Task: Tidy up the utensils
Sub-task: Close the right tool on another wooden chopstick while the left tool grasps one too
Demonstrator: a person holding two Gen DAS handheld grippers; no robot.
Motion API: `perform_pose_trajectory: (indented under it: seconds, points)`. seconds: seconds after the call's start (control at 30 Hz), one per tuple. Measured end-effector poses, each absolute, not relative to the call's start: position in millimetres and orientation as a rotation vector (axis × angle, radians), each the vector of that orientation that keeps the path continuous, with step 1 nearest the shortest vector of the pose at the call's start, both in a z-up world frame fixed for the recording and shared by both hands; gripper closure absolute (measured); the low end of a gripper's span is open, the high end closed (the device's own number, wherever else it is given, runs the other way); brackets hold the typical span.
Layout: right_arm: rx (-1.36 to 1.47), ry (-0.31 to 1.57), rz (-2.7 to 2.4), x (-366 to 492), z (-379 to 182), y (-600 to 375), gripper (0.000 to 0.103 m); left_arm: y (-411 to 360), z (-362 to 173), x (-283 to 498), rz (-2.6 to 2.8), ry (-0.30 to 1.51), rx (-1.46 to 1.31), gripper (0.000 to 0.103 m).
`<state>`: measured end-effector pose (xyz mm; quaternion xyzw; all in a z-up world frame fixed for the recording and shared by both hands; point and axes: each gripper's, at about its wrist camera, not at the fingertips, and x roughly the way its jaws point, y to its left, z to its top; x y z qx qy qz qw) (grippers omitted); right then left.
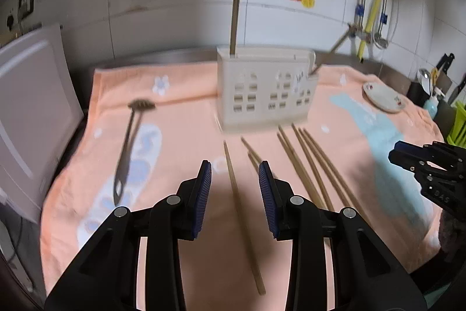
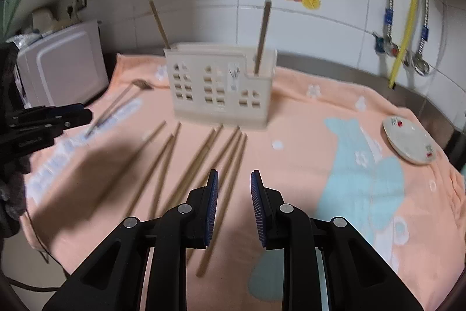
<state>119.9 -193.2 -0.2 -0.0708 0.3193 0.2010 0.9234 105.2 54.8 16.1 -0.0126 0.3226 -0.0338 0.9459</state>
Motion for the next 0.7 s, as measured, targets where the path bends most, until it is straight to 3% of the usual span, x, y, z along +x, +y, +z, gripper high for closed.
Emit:
perform_pose_trajectory:
  seconds: [0.37, 0.7]
  points:
    - [-0.088, 0.806, 0.418, 115.9, -60.3, -189.2, 0.08, 48.6, -40.1, 94.0, -0.09, 0.798, -0.057, 0.069]
    - [-0.059, 0.841, 0.431, 118.3, -73.2, -181.5, 0.08, 49.2, -65.4, 92.2, -0.086, 0.861, -0.088, 0.069]
